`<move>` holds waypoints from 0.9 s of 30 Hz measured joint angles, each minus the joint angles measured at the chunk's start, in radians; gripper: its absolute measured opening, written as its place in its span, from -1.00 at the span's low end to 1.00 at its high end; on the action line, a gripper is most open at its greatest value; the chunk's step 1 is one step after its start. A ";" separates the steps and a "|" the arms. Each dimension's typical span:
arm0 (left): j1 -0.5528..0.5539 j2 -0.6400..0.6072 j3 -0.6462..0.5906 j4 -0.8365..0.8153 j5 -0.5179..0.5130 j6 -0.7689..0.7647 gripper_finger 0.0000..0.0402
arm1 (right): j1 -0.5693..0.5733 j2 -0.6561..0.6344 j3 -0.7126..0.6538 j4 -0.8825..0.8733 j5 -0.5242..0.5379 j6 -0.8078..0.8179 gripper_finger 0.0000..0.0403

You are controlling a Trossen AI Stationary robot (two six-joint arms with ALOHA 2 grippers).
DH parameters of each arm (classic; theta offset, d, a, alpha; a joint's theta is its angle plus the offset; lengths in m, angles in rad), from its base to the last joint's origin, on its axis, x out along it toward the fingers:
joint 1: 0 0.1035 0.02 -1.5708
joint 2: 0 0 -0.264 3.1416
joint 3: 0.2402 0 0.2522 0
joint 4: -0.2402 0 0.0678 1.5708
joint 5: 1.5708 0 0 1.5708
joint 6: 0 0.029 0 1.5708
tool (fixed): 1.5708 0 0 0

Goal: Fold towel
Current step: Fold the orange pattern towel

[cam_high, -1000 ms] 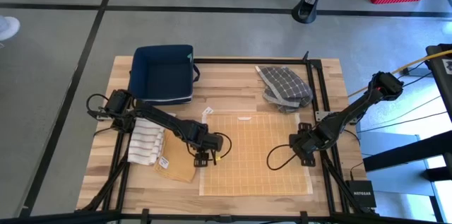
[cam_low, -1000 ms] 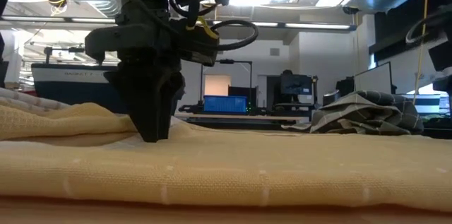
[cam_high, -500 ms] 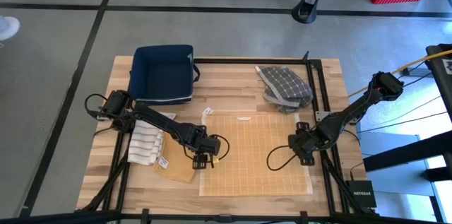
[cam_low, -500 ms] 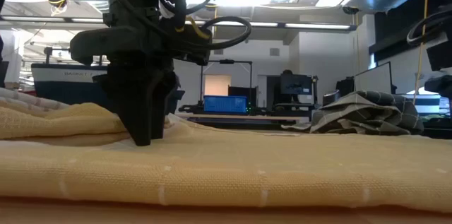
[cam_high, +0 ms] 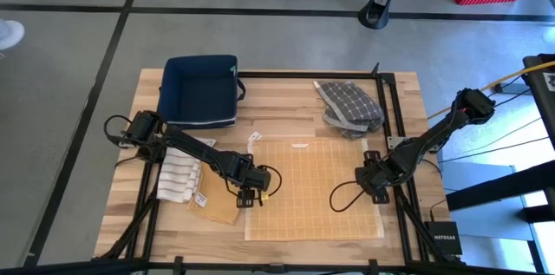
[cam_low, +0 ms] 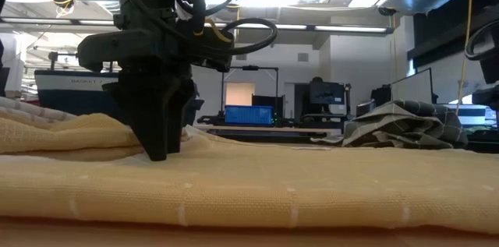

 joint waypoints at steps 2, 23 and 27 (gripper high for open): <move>0.000 0.000 0.000 -0.001 0.000 0.001 0.16 | 0.000 0.003 -0.012 0.007 0.002 0.000 0.38; 0.000 0.001 -0.001 -0.022 -0.004 -0.001 -0.68 | 0.000 0.005 -0.019 0.020 0.006 0.027 -0.75; 0.000 0.001 -0.001 -0.025 -0.025 0.000 -0.84 | 0.000 0.006 -0.019 0.025 0.003 0.027 -0.91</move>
